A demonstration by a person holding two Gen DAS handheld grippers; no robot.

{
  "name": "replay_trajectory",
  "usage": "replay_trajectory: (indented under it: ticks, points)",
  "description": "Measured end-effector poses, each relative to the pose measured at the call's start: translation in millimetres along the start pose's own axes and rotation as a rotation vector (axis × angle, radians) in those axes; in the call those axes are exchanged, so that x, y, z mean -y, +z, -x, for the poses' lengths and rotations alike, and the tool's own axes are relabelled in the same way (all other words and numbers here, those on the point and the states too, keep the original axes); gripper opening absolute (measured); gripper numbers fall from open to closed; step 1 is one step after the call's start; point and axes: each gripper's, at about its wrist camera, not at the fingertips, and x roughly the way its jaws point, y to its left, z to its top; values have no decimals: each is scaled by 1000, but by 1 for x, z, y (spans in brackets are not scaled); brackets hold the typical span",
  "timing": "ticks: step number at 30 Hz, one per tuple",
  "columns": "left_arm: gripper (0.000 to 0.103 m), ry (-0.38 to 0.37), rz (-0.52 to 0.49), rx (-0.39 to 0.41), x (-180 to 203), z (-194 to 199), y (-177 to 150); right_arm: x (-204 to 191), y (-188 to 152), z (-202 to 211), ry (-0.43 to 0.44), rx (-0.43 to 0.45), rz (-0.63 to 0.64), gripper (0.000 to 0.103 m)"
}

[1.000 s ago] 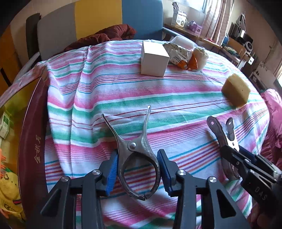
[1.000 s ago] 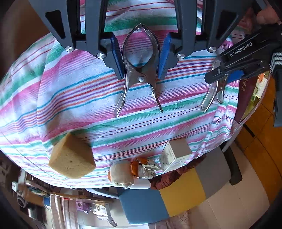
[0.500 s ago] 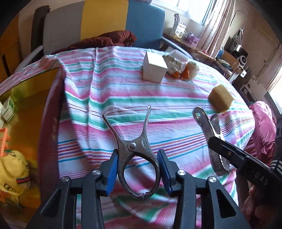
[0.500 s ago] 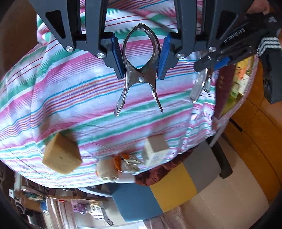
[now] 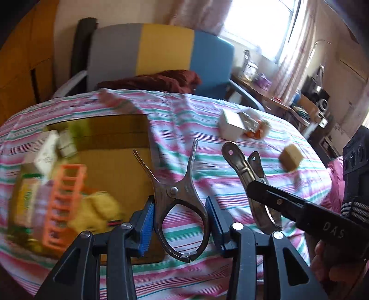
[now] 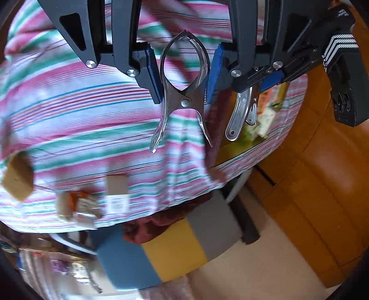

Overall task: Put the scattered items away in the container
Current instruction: 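Carry both metal spring clips over the gold tray with both tools, then open both tools to drop the spring clips into the gold tray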

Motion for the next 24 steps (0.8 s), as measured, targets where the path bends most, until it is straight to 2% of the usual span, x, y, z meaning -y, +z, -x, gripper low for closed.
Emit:
replay_trajectory:
  ticks: [4, 9, 17, 20, 22, 24]
  points:
    - [43, 46, 67, 0, -46, 11, -6, -38, -5, -18, 50, -43, 61, 39]
    - [43, 118, 76, -17, -81, 14, -16, -83, -13, -45, 67, -95, 151, 39]
    - [43, 141, 135, -9, -112, 20, -28, -119, -26, -96, 1, -162, 253, 40]
    - [43, 137, 142, -9, -115, 20, -30, -121, -32, -103, -19, -178, 266, 42]
    - [43, 130, 144, -13, -115, 18, -30, -118, -34, -99, -12, -174, 250, 56]
    - [43, 125, 145, -13, -114, 16, -29, -115, -34, -92, -12, -148, 247, 57]
